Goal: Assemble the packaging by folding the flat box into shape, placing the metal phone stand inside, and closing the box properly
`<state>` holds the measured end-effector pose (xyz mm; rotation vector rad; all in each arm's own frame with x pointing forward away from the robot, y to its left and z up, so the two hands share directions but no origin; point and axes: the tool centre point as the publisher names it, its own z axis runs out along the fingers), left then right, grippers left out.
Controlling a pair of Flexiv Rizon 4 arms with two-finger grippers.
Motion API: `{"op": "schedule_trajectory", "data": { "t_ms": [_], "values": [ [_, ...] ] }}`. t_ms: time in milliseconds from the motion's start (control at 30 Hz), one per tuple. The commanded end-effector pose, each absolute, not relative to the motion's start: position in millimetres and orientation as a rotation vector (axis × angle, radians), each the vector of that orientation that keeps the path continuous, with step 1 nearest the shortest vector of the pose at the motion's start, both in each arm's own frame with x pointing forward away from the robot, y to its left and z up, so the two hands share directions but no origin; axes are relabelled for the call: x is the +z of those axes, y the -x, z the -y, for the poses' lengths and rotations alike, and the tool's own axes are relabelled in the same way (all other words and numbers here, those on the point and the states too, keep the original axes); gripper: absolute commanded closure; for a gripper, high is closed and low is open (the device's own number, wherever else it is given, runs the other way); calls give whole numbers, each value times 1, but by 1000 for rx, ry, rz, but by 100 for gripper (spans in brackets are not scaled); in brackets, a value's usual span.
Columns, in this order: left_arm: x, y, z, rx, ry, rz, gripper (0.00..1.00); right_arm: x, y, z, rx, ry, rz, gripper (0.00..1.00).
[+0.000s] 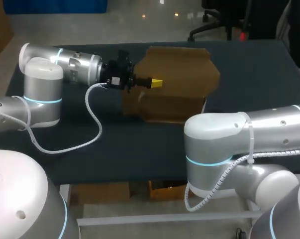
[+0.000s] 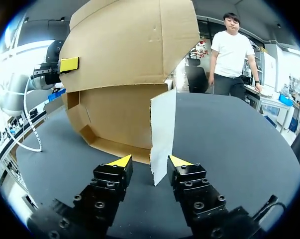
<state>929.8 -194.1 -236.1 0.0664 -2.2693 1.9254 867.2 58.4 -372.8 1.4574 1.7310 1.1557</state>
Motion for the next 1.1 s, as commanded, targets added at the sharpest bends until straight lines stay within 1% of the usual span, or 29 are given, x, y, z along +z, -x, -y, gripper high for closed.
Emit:
{"op": "schedule_trajectory", "data": {
  "t_ms": [33, 467, 833, 1100],
  "values": [
    [-238, -930, 195, 1925, -65, 2268, 100, -374, -858, -51, 1208, -1443, -1753, 57],
    [-238, -930, 195, 1925, -65, 2268, 100, -367, -832, -39, 1336, -1368, -1856, 57],
    [-238, -930, 195, 1925, -65, 2268, 100, -361, -826, -21, 1405, -1251, -1995, 57],
    [-238, -930, 195, 1925, -65, 2268, 100, -359, -828, -14, 1432, -1204, -2033, 53]
  ]
}}
